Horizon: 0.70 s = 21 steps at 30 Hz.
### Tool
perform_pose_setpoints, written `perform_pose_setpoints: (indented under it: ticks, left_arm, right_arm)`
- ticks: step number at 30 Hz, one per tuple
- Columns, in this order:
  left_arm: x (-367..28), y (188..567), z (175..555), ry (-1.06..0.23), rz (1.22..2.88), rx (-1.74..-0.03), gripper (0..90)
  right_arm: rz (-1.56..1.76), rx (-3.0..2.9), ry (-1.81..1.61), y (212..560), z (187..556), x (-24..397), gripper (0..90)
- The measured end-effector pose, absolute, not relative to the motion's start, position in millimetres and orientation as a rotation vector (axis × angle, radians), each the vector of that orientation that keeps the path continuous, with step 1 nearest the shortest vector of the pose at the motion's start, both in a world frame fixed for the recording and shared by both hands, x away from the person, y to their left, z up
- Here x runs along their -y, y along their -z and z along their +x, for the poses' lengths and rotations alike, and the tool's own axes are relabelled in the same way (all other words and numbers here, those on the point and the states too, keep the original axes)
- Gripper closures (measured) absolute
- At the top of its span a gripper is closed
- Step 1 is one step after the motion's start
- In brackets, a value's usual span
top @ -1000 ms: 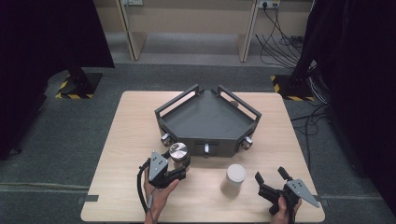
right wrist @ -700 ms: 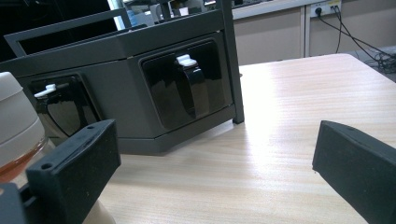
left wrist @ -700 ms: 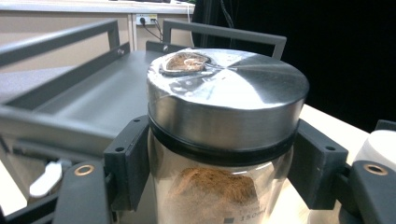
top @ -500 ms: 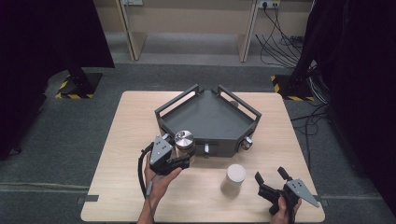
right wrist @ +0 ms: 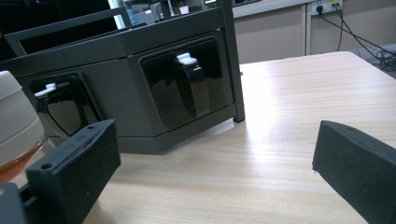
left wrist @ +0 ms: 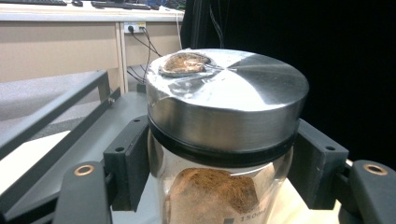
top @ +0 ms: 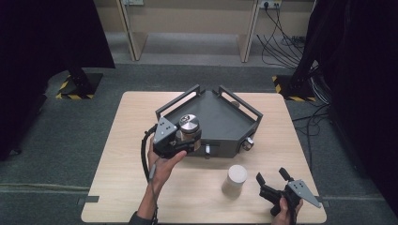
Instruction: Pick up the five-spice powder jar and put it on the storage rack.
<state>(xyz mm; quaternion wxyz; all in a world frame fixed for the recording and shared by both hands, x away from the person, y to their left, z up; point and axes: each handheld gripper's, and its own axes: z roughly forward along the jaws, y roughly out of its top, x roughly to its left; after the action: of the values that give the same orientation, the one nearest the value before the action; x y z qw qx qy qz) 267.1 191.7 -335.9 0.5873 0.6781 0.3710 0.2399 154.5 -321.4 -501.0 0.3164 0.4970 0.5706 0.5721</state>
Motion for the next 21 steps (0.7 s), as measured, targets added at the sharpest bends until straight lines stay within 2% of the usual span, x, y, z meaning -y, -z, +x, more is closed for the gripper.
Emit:
perform_pose_setpoints:
  ticks: [7,21]
  left_arm:
    - [-179,331,281,-0.615,1.58,-0.904,30.6]
    - [-168,360,305,-0.698,1.491,-0.98,30.6]
  right_arm:
    - [1.309,-1.504,-1.511,501,155,322,1.0]
    - [1.312,-1.503,-1.514,501,155,322,1.0]
